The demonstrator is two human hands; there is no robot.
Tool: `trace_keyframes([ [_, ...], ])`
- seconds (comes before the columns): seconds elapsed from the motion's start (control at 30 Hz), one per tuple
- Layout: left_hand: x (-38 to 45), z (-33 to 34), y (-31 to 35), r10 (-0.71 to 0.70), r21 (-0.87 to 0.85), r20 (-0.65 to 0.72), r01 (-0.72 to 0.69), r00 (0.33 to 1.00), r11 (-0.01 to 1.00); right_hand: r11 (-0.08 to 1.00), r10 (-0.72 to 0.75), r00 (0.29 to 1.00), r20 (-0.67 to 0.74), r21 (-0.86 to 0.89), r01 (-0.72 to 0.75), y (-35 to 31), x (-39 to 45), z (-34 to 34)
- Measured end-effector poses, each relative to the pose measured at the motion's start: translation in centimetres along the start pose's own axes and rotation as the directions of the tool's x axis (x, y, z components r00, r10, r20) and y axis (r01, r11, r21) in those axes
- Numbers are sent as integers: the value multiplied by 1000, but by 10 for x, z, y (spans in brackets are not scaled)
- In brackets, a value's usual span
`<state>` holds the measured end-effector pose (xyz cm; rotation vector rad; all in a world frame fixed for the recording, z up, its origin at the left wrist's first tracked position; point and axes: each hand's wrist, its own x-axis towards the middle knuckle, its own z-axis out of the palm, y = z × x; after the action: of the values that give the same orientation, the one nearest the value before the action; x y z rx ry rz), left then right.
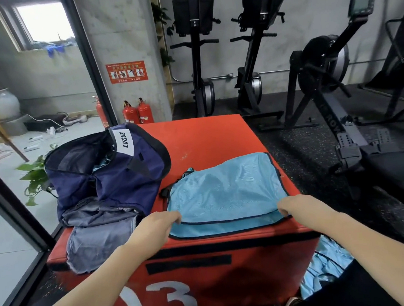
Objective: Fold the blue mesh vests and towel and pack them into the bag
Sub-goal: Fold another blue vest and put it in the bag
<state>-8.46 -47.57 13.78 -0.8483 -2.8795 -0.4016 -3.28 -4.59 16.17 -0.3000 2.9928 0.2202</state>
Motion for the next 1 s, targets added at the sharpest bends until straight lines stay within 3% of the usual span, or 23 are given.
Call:
trace_keyframes([
  [0.17, -6, 9, -7, 164, 83, 4, -164, 986, 983, 997, -48, 999, -17, 65, 49, 5, -1, 8],
  [0.47, -16, 0, 0, 150, 53, 23, -151, 988, 987, 994, -105, 993, -60, -13, 104, 7, 0, 15],
  [0.7, -8, 9, 1, 149, 76, 22, -151, 989, 986, 898, 132, 950, -283, 440, 6, 15, 1, 23],
  [0.83, -8, 17, -8, 183, 114, -99, -172, 978, 978, 867, 184, 923, -337, 499, 9, 18, 0, 23],
  [1.0, 9, -13, -7, 63, -34, -350, -80, 935, 996, 960, 88, 836, -542, 271, 75, 26, -2, 10],
])
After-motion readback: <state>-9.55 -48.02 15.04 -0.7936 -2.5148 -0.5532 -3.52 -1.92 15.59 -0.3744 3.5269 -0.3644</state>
